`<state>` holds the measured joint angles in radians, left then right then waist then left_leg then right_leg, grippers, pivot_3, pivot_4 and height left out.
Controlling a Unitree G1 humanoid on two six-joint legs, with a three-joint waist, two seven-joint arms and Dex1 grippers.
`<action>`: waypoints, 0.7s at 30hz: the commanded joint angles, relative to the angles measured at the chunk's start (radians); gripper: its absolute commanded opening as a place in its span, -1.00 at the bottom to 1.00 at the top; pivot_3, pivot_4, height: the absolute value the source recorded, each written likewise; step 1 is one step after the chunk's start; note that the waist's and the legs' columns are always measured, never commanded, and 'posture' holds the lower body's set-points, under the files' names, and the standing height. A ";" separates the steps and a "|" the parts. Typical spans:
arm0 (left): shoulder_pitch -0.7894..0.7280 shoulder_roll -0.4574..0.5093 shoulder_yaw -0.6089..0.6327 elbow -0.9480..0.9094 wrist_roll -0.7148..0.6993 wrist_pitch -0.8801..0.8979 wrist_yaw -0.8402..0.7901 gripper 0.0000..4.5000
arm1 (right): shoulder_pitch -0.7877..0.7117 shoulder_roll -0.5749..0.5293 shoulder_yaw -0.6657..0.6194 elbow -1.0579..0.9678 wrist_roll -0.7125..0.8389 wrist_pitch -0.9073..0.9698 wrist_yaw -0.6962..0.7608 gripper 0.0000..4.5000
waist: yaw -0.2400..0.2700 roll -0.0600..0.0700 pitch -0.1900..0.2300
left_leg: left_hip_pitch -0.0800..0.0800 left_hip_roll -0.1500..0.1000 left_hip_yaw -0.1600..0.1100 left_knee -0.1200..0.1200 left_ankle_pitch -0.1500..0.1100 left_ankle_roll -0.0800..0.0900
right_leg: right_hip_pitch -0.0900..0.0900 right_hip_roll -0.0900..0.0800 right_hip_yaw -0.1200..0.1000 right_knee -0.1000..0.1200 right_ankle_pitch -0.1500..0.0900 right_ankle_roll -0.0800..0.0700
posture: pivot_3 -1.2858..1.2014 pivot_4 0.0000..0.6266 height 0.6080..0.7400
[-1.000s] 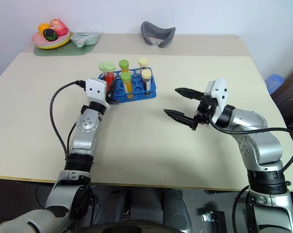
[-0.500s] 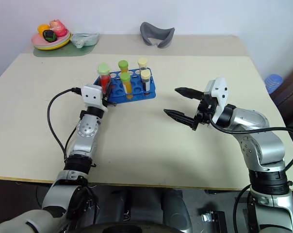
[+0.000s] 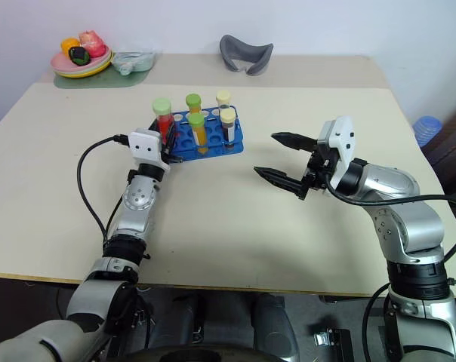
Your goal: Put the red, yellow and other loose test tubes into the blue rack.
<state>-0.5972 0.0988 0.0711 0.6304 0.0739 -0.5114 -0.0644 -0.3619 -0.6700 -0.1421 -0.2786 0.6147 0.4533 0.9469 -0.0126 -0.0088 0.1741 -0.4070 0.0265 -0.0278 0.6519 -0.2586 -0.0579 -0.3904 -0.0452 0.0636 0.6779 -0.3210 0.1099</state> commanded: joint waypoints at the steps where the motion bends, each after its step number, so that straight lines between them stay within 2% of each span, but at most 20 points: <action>1: 0.008 0.000 -0.016 0.030 -0.007 0.002 -0.015 -0.64 | -0.019 -0.012 -0.032 -0.034 0.020 0.000 -0.010 0.86 | 0.001 0.000 0.000 | 0.000 0.000 0.000 0.000 0.000 0.000 | 0.000 0.000 0.000 0.000 0.000 0.000 | 0.03 -0.52 1.00; 15: 0.010 0.002 0.011 0.120 -0.059 -0.031 -0.016 -0.64 | -0.023 -0.012 -0.029 -0.032 0.022 -0.004 -0.017 0.86 | 0.000 0.000 0.000 | 0.000 0.000 0.000 0.000 0.000 0.000 | 0.000 0.000 0.000 -0.001 0.000 0.000 | 0.03 -0.52 1.00; 21: 0.020 0.000 0.012 0.115 -0.073 -0.040 -0.015 0.68 | -0.024 -0.011 -0.028 -0.027 0.021 -0.005 -0.014 0.86 | -0.001 0.000 0.000 | -0.001 0.000 0.000 0.000 0.000 0.000 | -0.001 0.000 0.000 -0.001 0.000 0.000 | 0.03 -0.52 1.00</action>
<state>-0.5757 0.0958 0.0730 0.7618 0.0013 -0.5390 -0.0947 -0.3625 -0.6703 -0.1422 -0.2789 0.6153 0.4544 0.9299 -0.0134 -0.0093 0.1744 -0.4078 0.0265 -0.0283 0.6517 -0.2586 -0.0579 -0.3909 -0.0452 0.0631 0.6769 -0.3210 0.1099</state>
